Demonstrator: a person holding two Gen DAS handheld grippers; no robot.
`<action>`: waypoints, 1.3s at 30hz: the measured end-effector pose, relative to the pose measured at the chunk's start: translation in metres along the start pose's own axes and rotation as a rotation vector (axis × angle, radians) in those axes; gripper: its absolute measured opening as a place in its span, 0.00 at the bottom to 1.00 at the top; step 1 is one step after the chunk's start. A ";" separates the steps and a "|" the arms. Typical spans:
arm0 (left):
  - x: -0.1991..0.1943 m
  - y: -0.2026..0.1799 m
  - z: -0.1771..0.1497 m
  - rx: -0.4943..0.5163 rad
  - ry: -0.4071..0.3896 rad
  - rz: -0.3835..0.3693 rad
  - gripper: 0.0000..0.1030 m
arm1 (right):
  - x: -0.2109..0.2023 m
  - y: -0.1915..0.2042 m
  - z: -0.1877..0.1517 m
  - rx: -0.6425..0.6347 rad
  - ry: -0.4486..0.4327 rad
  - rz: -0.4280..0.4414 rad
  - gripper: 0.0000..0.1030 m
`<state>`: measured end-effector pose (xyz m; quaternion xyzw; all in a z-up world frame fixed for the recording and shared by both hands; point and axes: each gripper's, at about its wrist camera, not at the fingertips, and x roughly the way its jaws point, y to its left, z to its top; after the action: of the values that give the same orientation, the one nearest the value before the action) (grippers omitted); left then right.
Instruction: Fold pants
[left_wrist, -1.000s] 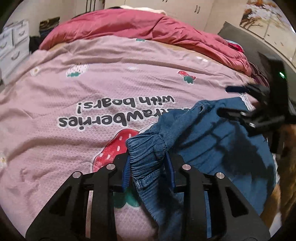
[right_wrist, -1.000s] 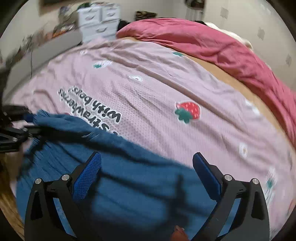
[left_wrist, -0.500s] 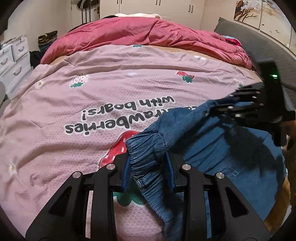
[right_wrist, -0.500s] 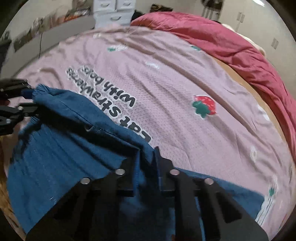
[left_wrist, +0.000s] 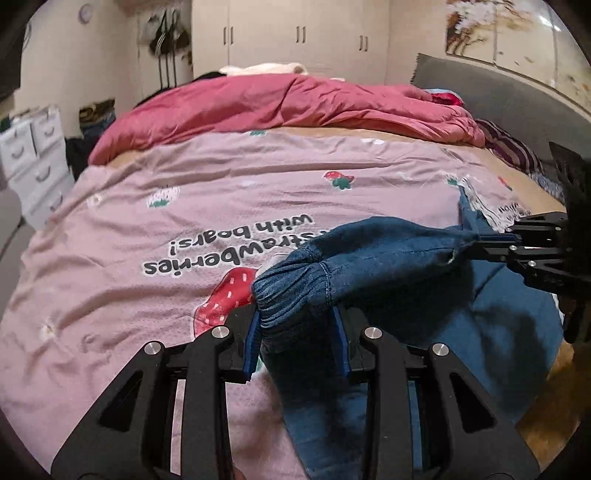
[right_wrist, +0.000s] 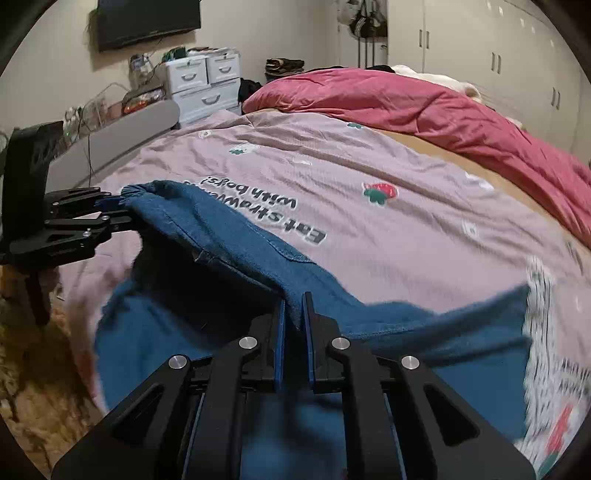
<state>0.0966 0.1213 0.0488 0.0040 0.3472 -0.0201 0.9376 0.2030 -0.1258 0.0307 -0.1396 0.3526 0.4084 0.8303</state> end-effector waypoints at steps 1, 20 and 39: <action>-0.005 -0.004 -0.004 0.001 -0.009 -0.002 0.23 | -0.007 0.004 -0.007 0.007 -0.014 0.002 0.08; -0.050 -0.025 -0.098 -0.181 0.020 -0.059 0.32 | -0.059 0.068 -0.102 0.019 -0.027 0.019 0.08; -0.082 -0.001 -0.113 -0.312 0.067 -0.023 0.40 | -0.048 0.072 -0.134 0.065 0.031 0.040 0.11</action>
<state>-0.0389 0.1258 0.0160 -0.1451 0.3772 0.0236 0.9144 0.0638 -0.1779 -0.0275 -0.1120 0.3812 0.4110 0.8205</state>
